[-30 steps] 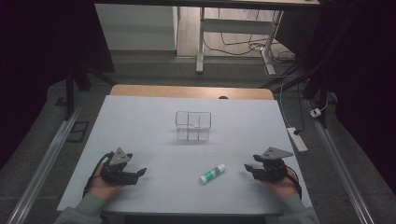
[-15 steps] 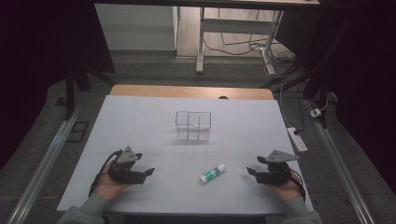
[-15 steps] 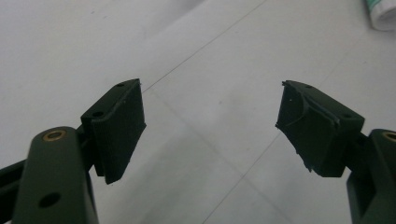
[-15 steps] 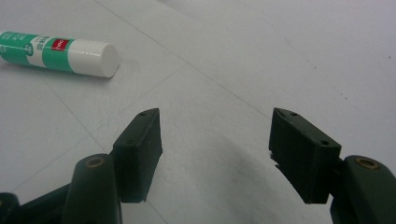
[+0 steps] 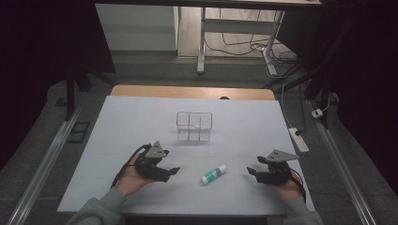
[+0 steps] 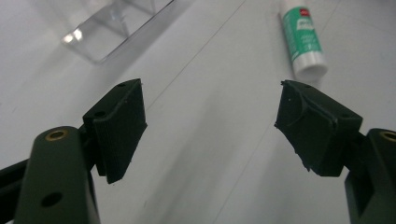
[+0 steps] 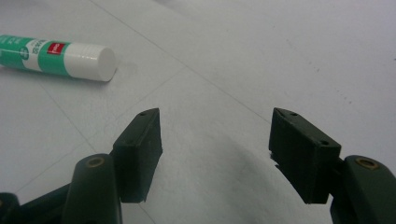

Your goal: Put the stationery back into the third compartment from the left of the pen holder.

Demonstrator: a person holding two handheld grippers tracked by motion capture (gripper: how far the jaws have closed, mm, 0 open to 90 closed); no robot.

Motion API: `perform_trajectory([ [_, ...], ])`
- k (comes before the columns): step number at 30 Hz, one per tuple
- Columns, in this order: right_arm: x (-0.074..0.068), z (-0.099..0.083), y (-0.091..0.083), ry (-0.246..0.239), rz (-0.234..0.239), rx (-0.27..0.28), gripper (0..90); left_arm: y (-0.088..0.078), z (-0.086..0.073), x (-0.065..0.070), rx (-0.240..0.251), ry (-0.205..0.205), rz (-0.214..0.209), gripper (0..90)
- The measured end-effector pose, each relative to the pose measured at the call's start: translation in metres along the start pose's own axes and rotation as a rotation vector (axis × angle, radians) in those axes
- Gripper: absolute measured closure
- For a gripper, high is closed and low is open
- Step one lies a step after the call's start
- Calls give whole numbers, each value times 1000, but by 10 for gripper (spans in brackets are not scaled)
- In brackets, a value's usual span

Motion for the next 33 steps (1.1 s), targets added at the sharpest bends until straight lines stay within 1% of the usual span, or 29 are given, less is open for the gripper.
perform_trajectory([
  [1, 0, 0, 1, -6, -4, -4, 346, 3, 4, 1, -7, 12, -4, 236],
  [3, -1, -1, 1, -7, 2, -9, 346, 10, 10, 2, -12, 19, -8, 236],
  [7, -1, -1, 2, -10, 1, -12, 346, 21, 20, 2, -20, 14, -24, 242],
  [10, -1, -2, 2, -14, -6, -18, 346, 29, 29, 4, -31, 23, -32, 243],
  [13, -1, -2, 3, -21, -8, -24, 346, 37, 38, 8, -36, 36, -47, 245],
  [15, 0, -3, 3, -23, -11, -28, 346, 42, 44, 12, -55, 50, -59, 246],
  [19, 1, -3, 3, -26, -19, -34, 346, 51, 53, 18, -66, 66, -76, 246],
  [22, 1, -4, 3, -30, -23, -42, 345, 56, 59, 23, -68, 72, -86, 251],
  [24, 1, -4, 4, -31, -26, -45, 345, 59, 62, 25, -79, 83, -92, 255],
  [28, 2, -5, 4, -33, -29, -47, 345, 65, 69, 31, -88, 91, -104, 258],
  [31, 2, -5, 4, -31, -34, -49, 345, 71, 73, 35, -104, 105, -112, 259],
  [33, 3, -5, 4, -33, -34, -52, 345, 76, 77, 39, -112, 106, -118, 259],
])
Point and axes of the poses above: each handheld gripper's, and its own axes: y roughly forward along the jaws, z roughly out of its top, x roughly to its right, the point moved 6 cm from there along y, roughly forward along the jaws, and after that the axes turned 2 degrees about y, right-handed, at the moved point
